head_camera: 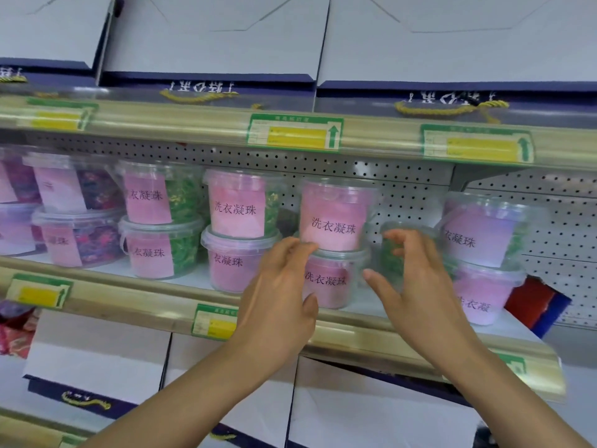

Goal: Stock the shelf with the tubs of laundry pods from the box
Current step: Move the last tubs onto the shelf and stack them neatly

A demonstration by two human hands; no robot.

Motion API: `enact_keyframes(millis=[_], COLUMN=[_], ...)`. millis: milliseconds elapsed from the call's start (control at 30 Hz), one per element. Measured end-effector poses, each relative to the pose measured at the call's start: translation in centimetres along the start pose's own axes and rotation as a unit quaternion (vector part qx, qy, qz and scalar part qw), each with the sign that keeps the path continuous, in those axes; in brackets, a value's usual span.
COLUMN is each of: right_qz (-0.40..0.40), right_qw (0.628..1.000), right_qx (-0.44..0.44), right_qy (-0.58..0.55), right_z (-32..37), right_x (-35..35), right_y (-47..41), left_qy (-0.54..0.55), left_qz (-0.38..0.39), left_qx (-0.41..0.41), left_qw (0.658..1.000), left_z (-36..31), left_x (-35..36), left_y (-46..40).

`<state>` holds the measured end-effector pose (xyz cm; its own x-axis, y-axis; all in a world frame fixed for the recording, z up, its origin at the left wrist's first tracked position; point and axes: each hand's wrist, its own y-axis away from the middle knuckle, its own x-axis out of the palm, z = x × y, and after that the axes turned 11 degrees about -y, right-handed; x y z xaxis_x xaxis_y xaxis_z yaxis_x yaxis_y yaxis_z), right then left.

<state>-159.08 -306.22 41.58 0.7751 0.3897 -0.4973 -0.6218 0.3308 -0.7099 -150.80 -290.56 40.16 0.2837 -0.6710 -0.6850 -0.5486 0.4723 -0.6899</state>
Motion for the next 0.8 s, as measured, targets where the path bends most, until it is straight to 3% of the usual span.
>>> enact_keyframes(millis=[100, 167, 233, 333, 433, 633, 733, 800], right_qz=[-0.128, -0.188, -0.173, -0.088, -0.054, -0.073, -0.063, -0.051], right_qw=[0.992, 0.98, 0.976, 0.974, 0.982, 0.989, 0.992, 0.991], right_qx=[0.005, 0.059, 0.128, 0.207, 0.178, 0.129, 0.111, 0.109], right_qy=[0.008, 0.019, 0.037, 0.035, 0.022, 0.007, -0.024, -0.057], right_z=[-1.1, -2.8, -4.9, -7.5, -9.2, -10.2, -10.4, -10.3], right_x=[-3.7, -6.2, -8.0, -9.2, -9.5, -9.7, -9.8, -9.9], right_y=[1.4, 2.1, 2.3, 2.0, 1.7, 1.3, 1.6, 1.7], left_qy=[0.01, 0.027, 0.056, 0.087, 0.096, 0.105, 0.205, 0.305], left_qz=[-0.035, -0.032, -0.012, 0.026, 0.056, 0.093, 0.126, 0.157], left_qx=[0.035, 0.058, 0.066, 0.063, 0.049, 0.018, -0.036, -0.087], left_qw=[0.999, 0.997, 0.996, 0.994, 0.993, 0.99, 0.97, 0.935], left_z=[-1.6, -2.9, -4.4, -6.1, -7.4, -8.6, -9.5, -10.1], left_x=[0.0, 0.5, 1.1, 2.5, 3.6, 5.2, 5.4, 5.8], left_y=[-0.1, -0.4, -0.7, -1.2, -1.6, -2.5, -4.2, -5.9])
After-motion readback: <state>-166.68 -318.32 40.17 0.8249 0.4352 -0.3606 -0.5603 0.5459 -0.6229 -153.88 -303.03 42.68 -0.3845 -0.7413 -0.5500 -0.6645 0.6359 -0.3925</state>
